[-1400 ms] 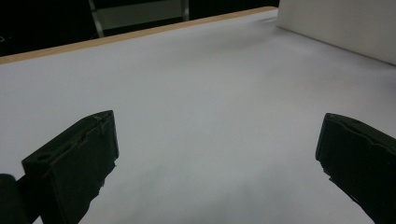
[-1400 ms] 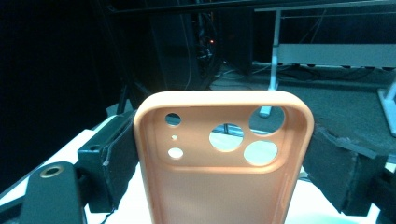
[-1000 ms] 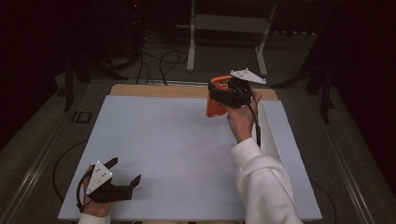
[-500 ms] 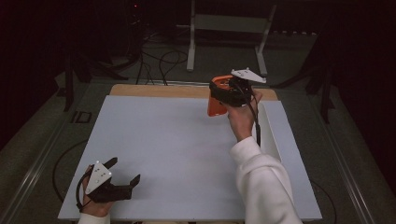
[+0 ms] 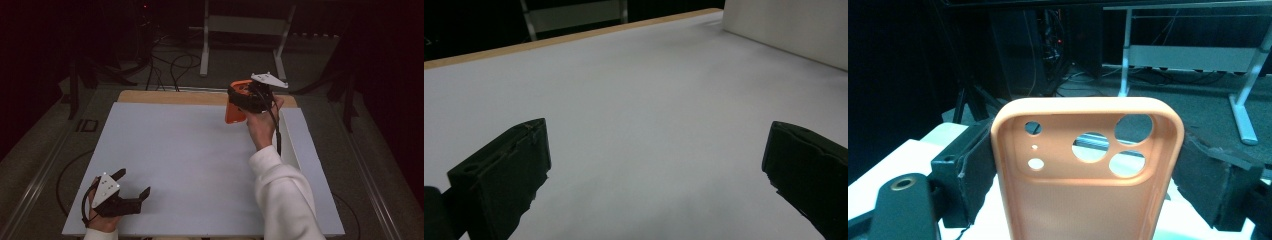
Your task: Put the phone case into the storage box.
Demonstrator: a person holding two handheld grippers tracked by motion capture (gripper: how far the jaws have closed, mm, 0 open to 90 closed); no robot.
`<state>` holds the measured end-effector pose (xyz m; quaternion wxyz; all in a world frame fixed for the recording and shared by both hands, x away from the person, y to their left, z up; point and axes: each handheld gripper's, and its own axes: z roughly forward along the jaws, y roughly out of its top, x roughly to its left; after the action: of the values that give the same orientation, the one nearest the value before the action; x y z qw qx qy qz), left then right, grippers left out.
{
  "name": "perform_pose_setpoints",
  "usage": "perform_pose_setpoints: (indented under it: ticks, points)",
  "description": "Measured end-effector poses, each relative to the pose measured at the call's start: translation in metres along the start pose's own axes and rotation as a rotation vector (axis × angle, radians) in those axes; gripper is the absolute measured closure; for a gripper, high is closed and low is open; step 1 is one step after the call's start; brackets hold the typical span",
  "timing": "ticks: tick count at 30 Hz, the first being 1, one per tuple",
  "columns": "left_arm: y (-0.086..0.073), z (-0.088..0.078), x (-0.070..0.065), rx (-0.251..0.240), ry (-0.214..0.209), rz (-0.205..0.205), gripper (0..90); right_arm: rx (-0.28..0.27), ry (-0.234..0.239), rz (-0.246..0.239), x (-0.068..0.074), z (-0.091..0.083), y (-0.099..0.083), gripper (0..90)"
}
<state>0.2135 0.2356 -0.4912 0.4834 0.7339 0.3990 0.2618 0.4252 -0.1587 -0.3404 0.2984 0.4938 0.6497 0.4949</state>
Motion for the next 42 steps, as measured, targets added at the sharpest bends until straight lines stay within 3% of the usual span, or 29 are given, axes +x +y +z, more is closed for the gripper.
perform_pose_setpoints:
  ticks: [42]
  points:
    - [0.000, -0.001, 0.001, -0.006, 0.002, -0.003, 0.1, -0.005, -0.075, 0.032, -0.031, -0.002, 0.003, 16.7]
